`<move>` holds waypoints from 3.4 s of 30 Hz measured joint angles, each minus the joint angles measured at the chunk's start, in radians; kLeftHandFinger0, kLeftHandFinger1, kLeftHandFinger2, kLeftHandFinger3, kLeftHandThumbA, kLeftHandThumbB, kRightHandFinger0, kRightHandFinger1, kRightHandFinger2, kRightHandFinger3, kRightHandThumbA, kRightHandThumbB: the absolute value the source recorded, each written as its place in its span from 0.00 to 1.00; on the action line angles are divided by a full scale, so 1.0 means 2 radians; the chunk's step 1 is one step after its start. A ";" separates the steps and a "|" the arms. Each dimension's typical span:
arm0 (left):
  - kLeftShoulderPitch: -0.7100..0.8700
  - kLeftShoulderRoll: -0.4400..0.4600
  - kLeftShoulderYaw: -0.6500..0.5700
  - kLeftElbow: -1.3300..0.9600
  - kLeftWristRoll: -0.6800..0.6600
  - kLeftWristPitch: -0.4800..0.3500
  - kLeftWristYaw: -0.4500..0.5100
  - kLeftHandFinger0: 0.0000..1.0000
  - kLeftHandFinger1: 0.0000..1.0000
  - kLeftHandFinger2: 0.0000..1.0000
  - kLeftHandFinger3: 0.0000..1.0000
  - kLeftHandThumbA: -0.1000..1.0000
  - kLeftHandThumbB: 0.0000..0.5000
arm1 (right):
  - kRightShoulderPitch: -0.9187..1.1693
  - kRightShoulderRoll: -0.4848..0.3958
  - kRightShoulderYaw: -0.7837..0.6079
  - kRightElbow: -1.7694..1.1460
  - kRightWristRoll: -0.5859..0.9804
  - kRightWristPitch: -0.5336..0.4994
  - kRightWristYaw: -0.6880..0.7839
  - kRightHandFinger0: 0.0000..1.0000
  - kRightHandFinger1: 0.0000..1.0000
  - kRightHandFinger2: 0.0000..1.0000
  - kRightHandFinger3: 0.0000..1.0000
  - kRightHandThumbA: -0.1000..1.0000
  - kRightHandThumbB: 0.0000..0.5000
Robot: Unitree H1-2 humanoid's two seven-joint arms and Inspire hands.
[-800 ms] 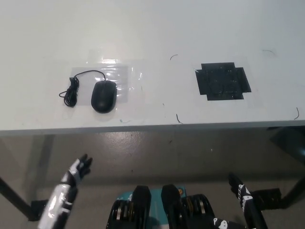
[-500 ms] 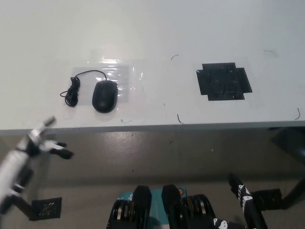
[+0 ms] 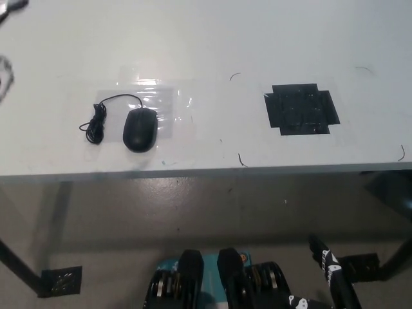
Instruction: The robot uses left hand to click on the left button of the black mouse, which is placed on the left area of the table
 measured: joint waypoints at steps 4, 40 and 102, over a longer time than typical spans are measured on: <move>-0.068 0.011 -0.043 0.044 -0.001 0.043 -0.029 0.00 0.01 0.25 1.00 1.00 0.80 | -0.001 0.000 -0.001 0.000 0.000 0.000 0.000 1.00 1.00 1.00 1.00 1.00 0.30; -0.370 -0.059 -0.361 0.521 0.217 0.150 -0.263 0.00 0.00 0.20 1.00 1.00 0.60 | -0.004 -0.017 -0.010 -0.020 -0.004 0.000 0.000 1.00 1.00 1.00 1.00 1.00 0.36; -0.400 -0.182 -0.339 0.773 0.373 0.011 -0.278 0.00 0.00 0.12 1.00 1.00 0.70 | -0.005 -0.026 -0.005 -0.033 -0.007 0.000 0.002 1.00 1.00 1.00 1.00 1.00 0.33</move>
